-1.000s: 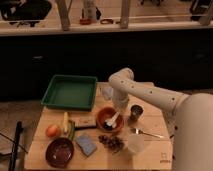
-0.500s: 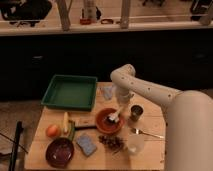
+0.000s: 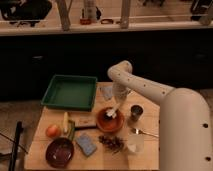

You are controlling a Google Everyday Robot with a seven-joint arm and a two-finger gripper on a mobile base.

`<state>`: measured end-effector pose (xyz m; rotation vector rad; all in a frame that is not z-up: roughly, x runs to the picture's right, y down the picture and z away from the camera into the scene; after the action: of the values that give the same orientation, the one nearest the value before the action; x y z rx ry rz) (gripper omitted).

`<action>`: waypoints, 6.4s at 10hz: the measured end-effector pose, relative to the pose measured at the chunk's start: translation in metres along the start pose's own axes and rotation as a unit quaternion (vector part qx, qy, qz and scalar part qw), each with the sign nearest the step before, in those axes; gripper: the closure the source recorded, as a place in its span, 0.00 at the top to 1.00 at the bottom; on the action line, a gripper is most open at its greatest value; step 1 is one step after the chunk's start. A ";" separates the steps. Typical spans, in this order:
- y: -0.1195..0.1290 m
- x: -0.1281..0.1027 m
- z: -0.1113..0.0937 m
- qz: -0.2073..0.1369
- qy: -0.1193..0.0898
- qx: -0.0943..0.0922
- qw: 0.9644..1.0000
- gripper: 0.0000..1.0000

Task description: Wipe red bowl with brush

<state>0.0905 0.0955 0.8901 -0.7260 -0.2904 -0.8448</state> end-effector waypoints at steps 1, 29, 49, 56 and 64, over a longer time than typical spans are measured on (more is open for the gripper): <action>-0.011 -0.014 -0.003 -0.016 -0.006 0.010 1.000 0.00; 0.032 -0.028 -0.004 0.007 -0.019 0.019 1.000 0.00; 0.032 -0.028 -0.004 0.007 -0.019 0.019 1.000 0.00; 0.032 -0.028 -0.004 0.007 -0.019 0.019 1.000 0.00; 0.032 -0.028 -0.003 0.008 -0.020 0.018 1.000 0.00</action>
<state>0.0970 0.1240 0.8588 -0.7110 -0.3351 -0.8094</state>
